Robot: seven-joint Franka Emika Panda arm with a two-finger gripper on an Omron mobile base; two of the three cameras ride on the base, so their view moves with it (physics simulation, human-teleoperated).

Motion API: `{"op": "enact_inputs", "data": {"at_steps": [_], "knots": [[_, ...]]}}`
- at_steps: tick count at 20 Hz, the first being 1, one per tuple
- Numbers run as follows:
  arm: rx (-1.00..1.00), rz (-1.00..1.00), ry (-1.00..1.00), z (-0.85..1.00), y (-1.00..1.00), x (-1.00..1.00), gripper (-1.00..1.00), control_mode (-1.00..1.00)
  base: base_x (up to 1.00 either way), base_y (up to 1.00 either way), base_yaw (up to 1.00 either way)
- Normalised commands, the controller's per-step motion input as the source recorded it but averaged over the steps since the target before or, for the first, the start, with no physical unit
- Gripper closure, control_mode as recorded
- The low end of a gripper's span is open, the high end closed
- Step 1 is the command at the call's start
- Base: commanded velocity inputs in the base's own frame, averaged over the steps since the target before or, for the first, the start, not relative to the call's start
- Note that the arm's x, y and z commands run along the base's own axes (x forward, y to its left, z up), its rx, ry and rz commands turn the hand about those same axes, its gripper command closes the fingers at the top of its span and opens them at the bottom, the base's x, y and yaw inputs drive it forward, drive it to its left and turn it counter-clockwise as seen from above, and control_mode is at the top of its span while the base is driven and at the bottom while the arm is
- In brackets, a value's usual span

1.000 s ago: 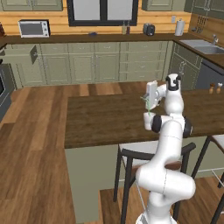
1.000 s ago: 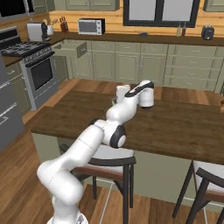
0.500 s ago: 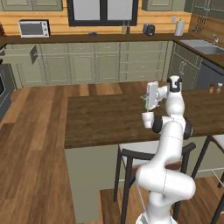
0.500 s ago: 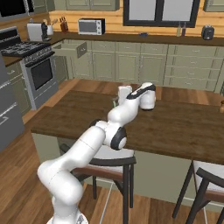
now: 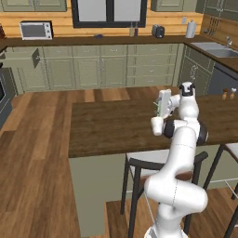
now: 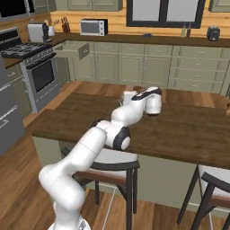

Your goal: Take a straw from the drawer in front and place it inside the glass cup on the dining counter.

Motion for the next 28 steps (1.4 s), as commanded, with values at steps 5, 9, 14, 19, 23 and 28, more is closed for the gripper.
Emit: {"op": "enact_inputs", "data": {"at_steps": [5, 9, 14, 19, 23, 28], "knots": [[0.0, -0.16, 0.0, 0.0, 0.0, -0.77, -1.0, -1.0, 0.0, 0.0, 0.0], [0.0, -0.19, 0.0, 0.0, 0.08, -0.7, -1.0, -1.0, 0.0, 0.0, 0.0], [0.0, -0.21, 0.0, 0.02, 0.33, -0.51, -1.0, -1.0, 0.0, 0.0, 0.0], [-0.03, -0.21, 0.0, 0.1, 0.44, 0.01, -1.0, -1.0, 0.0, 0.0, 0.0], [-0.06, -0.21, 0.0, 0.04, 0.17, 0.28, -1.0, -1.0, 0.0, 0.0, 0.0], [-0.11, -0.2, 0.0, 0.11, 0.0, 0.13, -1.0, -1.0, 0.0, 0.0, 0.0]]}}
